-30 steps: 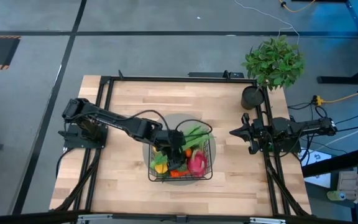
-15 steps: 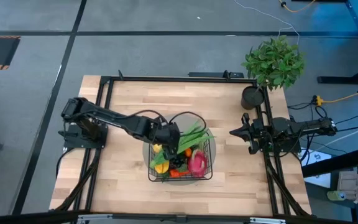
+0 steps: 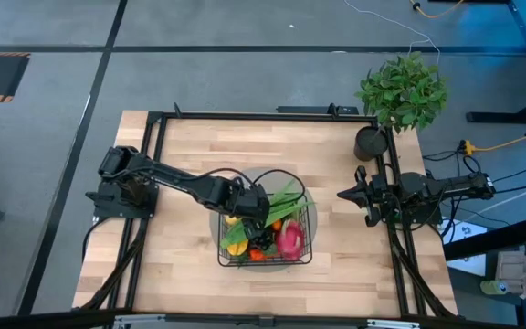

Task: Build produce basket
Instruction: Put the leaf lettuce into the wire basket, then adjust the wire basket

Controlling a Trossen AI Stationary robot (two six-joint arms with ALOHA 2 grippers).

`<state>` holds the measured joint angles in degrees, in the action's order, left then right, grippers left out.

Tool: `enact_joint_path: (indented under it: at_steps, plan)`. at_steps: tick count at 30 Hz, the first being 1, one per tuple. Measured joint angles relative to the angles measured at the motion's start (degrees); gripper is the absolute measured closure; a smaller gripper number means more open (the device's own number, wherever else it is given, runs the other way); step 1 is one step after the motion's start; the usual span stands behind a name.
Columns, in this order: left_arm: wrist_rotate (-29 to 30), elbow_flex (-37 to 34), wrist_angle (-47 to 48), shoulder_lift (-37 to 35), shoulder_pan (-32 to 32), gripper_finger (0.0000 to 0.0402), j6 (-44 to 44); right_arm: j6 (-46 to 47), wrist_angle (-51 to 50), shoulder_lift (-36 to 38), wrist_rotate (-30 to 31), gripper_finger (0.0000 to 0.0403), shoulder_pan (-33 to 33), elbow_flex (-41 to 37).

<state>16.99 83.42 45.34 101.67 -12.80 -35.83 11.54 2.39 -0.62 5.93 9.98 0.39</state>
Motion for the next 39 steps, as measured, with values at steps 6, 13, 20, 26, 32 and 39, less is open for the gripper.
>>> enact_joint_path:
  at_steps: [6,13,20,26,32,39]
  plan:
    - [-1.5,0.0,2.7,0.0,0.0,0.0239,-1.7,0.0,0.0,0.0,0.0,0.0398,0.0,0.0]
    - [0.9,0.4,-0.3,-2.1,0.0,0.0239,-1.7,0.0,0.0,0.0,0.0,0.0398,0.0,0.0]
    - [0.4,5.1,2.2,-2.4,-0.7,0.0239,0.4,0.0,0.0,0.0,0.0,0.0398,0.0,0.0]
    - [-8.3,12.3,1.7,-2.4,-5.3,0.0239,4.6,0.0,0.0,0.0,0.0,0.0398,0.0,0.0]
    - [-11.9,14.5,1.4,-2.4,-12.5,0.0239,3.4,0.0,0.0,0.0,0.0,0.0398,0.0,0.0]
    - [-8.1,11.8,-1.7,2.0,-20.6,0.0239,-1.6,0.0,0.0,0.0,0.0,0.0398,0.0,0.0]
